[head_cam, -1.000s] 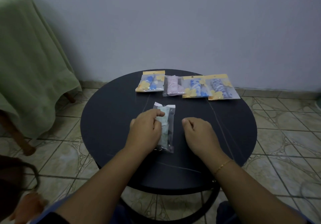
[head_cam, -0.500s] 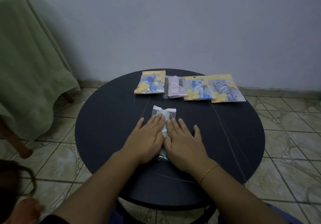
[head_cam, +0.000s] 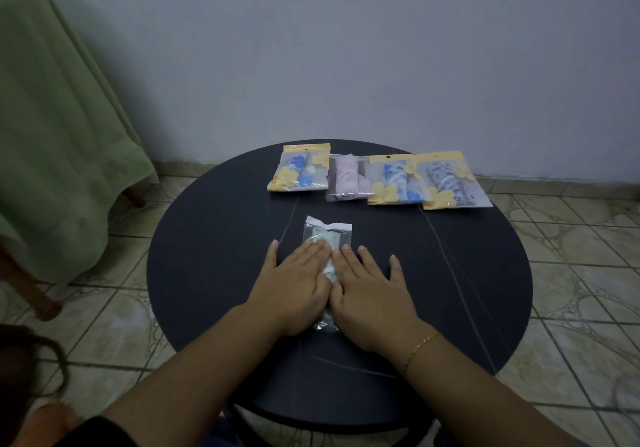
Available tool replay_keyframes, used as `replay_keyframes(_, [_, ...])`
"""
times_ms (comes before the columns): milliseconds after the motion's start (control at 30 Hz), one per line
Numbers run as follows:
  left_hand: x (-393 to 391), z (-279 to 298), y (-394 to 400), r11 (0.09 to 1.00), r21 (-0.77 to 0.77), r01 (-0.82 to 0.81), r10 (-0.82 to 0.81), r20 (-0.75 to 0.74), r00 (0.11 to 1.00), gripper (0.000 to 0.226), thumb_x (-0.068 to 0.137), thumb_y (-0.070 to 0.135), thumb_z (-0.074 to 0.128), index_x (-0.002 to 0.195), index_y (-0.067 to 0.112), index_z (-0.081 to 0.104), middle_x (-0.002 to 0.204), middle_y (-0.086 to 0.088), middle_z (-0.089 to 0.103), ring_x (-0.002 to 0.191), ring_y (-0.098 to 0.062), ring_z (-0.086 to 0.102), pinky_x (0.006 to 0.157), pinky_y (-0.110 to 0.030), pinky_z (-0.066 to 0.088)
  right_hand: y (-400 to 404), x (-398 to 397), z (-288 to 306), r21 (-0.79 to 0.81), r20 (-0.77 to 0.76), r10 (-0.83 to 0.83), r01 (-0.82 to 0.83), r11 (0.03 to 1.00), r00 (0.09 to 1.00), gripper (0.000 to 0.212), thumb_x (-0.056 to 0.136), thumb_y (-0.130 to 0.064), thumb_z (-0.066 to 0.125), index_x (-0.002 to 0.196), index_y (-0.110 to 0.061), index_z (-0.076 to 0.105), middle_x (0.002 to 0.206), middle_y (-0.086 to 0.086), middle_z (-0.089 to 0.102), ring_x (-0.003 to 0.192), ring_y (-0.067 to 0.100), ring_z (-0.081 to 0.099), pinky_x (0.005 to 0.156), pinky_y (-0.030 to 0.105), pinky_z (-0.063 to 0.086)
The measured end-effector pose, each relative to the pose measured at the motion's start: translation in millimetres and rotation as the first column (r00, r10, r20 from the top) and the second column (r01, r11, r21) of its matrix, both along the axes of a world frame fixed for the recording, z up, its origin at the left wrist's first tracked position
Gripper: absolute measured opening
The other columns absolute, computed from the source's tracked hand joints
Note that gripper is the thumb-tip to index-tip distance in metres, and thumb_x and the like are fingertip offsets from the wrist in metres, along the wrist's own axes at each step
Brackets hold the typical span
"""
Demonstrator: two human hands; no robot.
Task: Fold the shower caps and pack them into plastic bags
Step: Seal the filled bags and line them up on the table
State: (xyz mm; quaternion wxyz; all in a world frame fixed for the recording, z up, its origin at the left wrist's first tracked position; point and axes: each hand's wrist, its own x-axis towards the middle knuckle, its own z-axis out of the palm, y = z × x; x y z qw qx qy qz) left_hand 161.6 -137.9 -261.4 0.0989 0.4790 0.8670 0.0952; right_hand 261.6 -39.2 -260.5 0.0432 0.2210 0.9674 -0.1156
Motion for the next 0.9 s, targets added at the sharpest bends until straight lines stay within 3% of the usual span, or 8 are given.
replay_keyframes(233, [-2,-1,-1,0.998,0.07,0.009,-0.013,0.061,0.998,0.054,0.099,0.028,0.02,0.151,0.026,0.004,0.158,0.013,-0.001,0.141,0.003,-0.007,0.116,-0.038,-0.015,5,1,1,-0.055,-0.023,0.003,-0.004,0.998,1.0,0.055,0.099,-0.04,0.015,0.15,-0.03,-0.001,0.158,-0.013,-0.005,0.144,0.011,-0.013,0.112,0.051,-0.014])
replay_keyframes(333, [-2,-3,-3,0.982,0.187,0.005,-0.019,0.07,0.997,0.055,0.099,0.029,0.024,0.151,0.024,0.004,0.158,0.012,-0.003,0.14,0.003,-0.009,0.118,-0.031,-0.007,10,1,4,-0.121,-0.058,-0.007,0.0,0.993,0.998,0.055,0.098,-0.044,0.019,0.15,-0.034,0.005,0.158,-0.014,0.0,0.144,0.012,-0.012,0.113,0.051,-0.011])
replay_keyframes(400, [-2,0,-10,0.934,0.357,0.012,-0.024,0.028,0.999,0.056,0.095,0.037,0.028,0.149,0.023,0.021,0.157,0.009,0.014,0.142,-0.002,0.006,0.119,-0.035,0.01,12,0,6,-0.142,-0.08,-0.024,0.012,0.99,0.997,0.055,0.097,-0.048,0.023,0.149,-0.038,0.008,0.158,-0.012,-0.001,0.145,0.014,-0.011,0.113,0.052,-0.008])
replay_keyframes(467, [-2,8,-22,0.895,0.439,0.075,-0.05,-0.068,0.996,0.054,0.09,0.048,0.033,0.136,0.025,0.048,0.142,0.006,0.046,0.133,-0.01,0.038,0.108,-0.04,0.034,12,-2,6,-0.149,-0.084,-0.036,0.023,0.989,0.996,0.054,0.097,-0.051,0.025,0.148,-0.041,0.009,0.159,-0.009,-0.003,0.145,0.016,-0.011,0.113,0.052,-0.008])
replay_keyframes(533, [-2,20,-36,0.932,0.349,0.101,-0.091,-0.047,0.995,0.063,0.081,0.067,0.032,0.127,0.033,0.057,0.132,0.013,0.053,0.123,-0.007,0.046,0.101,-0.032,0.04,10,-6,7,-0.159,-0.082,-0.022,0.008,0.987,0.996,0.052,0.098,-0.05,0.024,0.147,-0.042,0.01,0.159,-0.008,0.0,0.145,0.017,-0.01,0.113,0.053,-0.008])
replay_keyframes(600, [-3,26,-51,0.982,0.169,0.081,-0.089,0.037,0.995,0.075,0.068,0.081,0.039,0.133,0.045,0.045,0.142,0.022,0.039,0.13,-0.001,0.033,0.103,-0.026,0.035,4,-13,7,-0.171,-0.09,0.009,-0.024,0.985,0.996,0.05,0.098,-0.049,0.023,0.147,-0.043,0.011,0.158,-0.01,0.006,0.145,0.015,-0.007,0.112,0.054,-0.009])
replay_keyframes(700, [-12,30,-70,1.0,0.025,0.009,-0.009,-0.011,1.0,0.08,0.07,0.071,0.059,0.141,0.044,0.033,0.15,0.024,0.022,0.137,-0.002,0.023,0.106,-0.028,0.033,-7,-29,5,-0.143,-0.107,0.067,-0.082,0.986,0.992,0.05,0.099,-0.049,0.022,0.147,-0.041,0.013,0.157,-0.011,0.011,0.145,0.014,-0.003,0.112,0.053,-0.009])
replay_keyframes(900, [-43,27,-88,0.98,0.027,-0.197,0.197,-0.019,0.98,0.074,0.084,0.055,0.057,0.146,0.038,0.021,0.156,0.016,0.011,0.139,-0.008,0.026,0.104,-0.03,0.036,-13,-64,1,-0.083,-0.137,0.087,-0.099,0.992,0.987,0.051,0.099,-0.049,0.024,0.148,-0.034,0.019,0.158,-0.006,0.013,0.145,0.016,0.002,0.114,0.051,-0.003])
